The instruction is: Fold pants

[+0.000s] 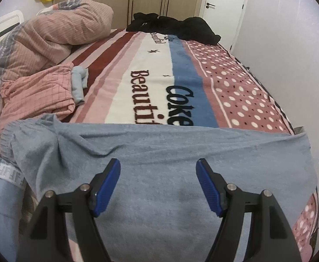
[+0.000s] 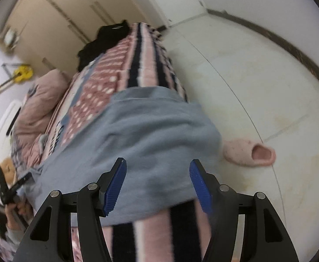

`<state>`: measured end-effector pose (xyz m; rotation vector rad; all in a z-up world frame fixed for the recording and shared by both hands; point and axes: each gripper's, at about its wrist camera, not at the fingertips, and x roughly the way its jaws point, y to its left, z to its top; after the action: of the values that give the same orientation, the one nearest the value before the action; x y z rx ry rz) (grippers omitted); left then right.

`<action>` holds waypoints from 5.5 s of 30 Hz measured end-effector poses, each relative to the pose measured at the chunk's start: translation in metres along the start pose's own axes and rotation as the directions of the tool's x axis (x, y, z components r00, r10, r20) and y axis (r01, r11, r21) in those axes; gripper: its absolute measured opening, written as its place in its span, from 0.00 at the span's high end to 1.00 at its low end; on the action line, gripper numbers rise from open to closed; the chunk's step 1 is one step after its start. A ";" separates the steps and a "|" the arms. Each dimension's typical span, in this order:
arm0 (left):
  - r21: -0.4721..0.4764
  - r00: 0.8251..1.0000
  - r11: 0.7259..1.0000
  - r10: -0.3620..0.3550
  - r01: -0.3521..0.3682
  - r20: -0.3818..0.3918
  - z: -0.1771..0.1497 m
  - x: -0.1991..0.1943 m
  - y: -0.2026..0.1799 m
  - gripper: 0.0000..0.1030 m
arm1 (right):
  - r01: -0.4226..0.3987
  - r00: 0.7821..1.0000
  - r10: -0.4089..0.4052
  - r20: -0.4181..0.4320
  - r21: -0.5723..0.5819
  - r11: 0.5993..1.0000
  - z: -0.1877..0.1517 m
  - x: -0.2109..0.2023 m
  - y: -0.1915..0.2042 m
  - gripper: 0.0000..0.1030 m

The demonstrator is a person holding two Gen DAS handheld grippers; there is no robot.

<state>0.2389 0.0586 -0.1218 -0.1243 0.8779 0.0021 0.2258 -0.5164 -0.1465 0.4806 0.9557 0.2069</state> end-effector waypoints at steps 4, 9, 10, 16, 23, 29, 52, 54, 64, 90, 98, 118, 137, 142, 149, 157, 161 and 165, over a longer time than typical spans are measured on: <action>0.012 1.000 1.000 -0.006 0.006 0.006 0.000 -0.006 -0.007 0.34 | 0.014 0.999 -0.010 0.034 -0.107 0.994 0.028 0.012 0.036 0.38; 0.001 1.000 1.000 -0.010 0.010 0.013 0.001 -0.005 -0.004 0.34 | 0.060 0.998 -0.055 0.033 -0.180 0.982 0.071 0.047 0.063 0.38; 0.002 1.000 1.000 -0.007 0.007 0.014 0.002 -0.005 -0.003 0.34 | 0.071 0.997 -0.067 0.027 -0.185 0.980 0.078 0.055 0.068 0.38; -0.010 1.000 1.000 0.019 -0.019 0.006 0.006 0.006 0.017 0.33 | 0.203 0.972 -0.224 -0.072 -0.231 0.952 0.085 0.113 0.078 0.38; -0.061 0.999 0.997 0.039 -0.038 0.010 0.002 -0.001 0.055 0.33 | 0.375 0.923 -0.383 -0.034 -0.146 0.916 0.077 0.125 0.041 0.28; -0.127 0.997 0.990 0.062 -0.056 0.044 0.007 -0.025 0.097 0.26 | 0.409 0.911 -0.411 0.011 -0.136 0.902 0.078 0.111 0.050 0.29; -0.176 0.998 0.984 0.043 -0.035 0.043 0.030 -0.048 0.140 0.26 | -0.171 0.984 0.117 -0.136 -0.504 0.847 -0.024 0.097 0.293 0.28; -0.145 0.997 0.989 0.024 -0.013 0.074 0.029 -0.054 0.130 0.26 | -0.225 0.971 0.141 -0.192 -0.551 0.804 -0.035 0.116 0.321 0.28; 0.005 0.993 1.000 -0.019 0.019 0.120 0.045 -0.055 0.122 0.25 | -0.329 0.944 0.150 -0.295 -0.797 0.506 -0.096 0.198 0.457 0.12; -0.118 0.999 0.993 0.002 0.002 0.036 0.042 -0.015 0.171 0.25 | -0.495 0.867 0.147 -0.475 -0.793 0.355 -0.134 0.300 0.558 0.98; -0.163 0.999 0.987 -0.003 0.012 0.054 0.041 -0.020 0.181 0.25 | -0.394 0.918 0.229 -0.323 -0.809 0.436 -0.116 0.279 0.560 1.00; -0.184 0.998 0.982 -0.018 0.029 0.061 0.041 -0.021 0.184 0.25 | -0.544 0.838 0.215 -0.501 -0.743 0.391 -0.137 0.300 0.581 0.99; -0.199 0.998 0.980 -0.008 0.020 0.061 0.036 -0.027 0.190 0.25 | -0.307 0.937 0.052 -0.345 -0.742 0.595 -0.086 0.348 0.576 0.81; -0.185 0.998 0.982 -0.029 0.040 0.062 0.035 -0.028 0.185 0.25 | -0.304 0.944 0.093 -0.317 -0.720 0.624 -0.054 0.308 0.552 0.52; -0.169 0.997 0.984 -0.051 0.060 0.058 0.032 -0.026 0.171 0.24 | -0.337 0.928 0.116 -0.353 -0.671 0.660 -0.041 0.251 0.475 0.52; -0.151 0.997 0.987 -0.049 0.057 0.052 0.032 -0.023 0.163 0.24 | -0.369 0.912 0.054 -0.407 -0.756 0.541 -0.076 0.259 0.455 0.51; -0.148 0.997 0.987 -0.052 0.059 0.051 0.033 -0.022 0.165 0.24 | -0.370 0.906 0.003 -0.422 -0.791 0.486 -0.089 0.273 0.468 0.73; -0.160 0.998 0.986 -0.051 0.057 0.042 0.032 -0.020 0.165 0.24 | -0.331 0.931 0.008 -0.364 -0.836 0.438 -0.097 0.259 0.471 0.99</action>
<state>0.2416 0.2270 -0.1039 -0.2982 0.8355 0.0245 0.3119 0.0232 -0.1563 -0.4880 0.9546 0.9630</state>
